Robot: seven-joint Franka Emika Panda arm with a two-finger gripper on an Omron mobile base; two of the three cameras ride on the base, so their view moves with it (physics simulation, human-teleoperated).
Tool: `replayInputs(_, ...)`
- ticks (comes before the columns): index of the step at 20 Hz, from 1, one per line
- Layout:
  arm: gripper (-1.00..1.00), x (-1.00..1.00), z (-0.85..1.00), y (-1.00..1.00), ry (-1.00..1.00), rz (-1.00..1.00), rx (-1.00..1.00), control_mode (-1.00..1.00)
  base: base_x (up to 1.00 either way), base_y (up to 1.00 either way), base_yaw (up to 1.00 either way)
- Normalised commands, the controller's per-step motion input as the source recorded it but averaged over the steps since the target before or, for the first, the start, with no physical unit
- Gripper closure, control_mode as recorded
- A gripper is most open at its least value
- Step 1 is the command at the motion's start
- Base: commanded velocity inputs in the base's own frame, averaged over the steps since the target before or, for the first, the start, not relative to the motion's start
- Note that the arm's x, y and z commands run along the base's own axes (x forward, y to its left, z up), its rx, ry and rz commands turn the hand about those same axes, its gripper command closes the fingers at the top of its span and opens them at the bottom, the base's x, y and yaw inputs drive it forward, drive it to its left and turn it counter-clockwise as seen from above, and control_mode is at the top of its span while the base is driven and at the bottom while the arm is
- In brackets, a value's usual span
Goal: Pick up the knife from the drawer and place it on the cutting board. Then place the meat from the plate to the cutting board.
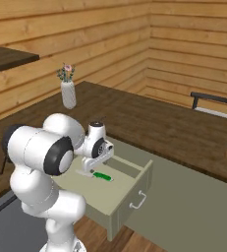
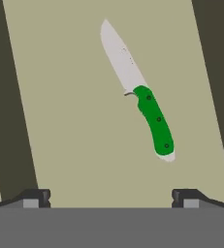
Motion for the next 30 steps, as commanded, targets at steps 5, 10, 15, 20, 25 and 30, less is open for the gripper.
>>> replayInputs(5, -1.00, 0.23, -0.42, 0.06, 0.04, -0.02, 0.00, -1.00, 0.00, 0.00, 0.00)
replayInputs(10, -1.00, 0.30, -0.50, 0.00, 0.00, 0.00, 0.00, -1.00, 0.00, 0.00, 0.00)
replayInputs(15, -1.00, 0.17, -0.28, -0.04, -0.02, 0.00, 0.13, -1.00, 0.00, 0.00, 0.00)
replayInputs(20, -1.00, 0.19, -0.04, -0.01, 0.02, 0.00, 0.12, -1.00, 0.00, 0.00, 0.00)
replayInputs(25, -1.00, 0.40, -0.15, 0.00, 0.05, 0.00, 0.00, -1.00, 0.00, 0.00, 0.00)
replayInputs(30, -1.00, 0.37, -0.27, -0.01, 0.02, 0.00, 0.00, -1.00, 0.00, 0.00, 0.00)
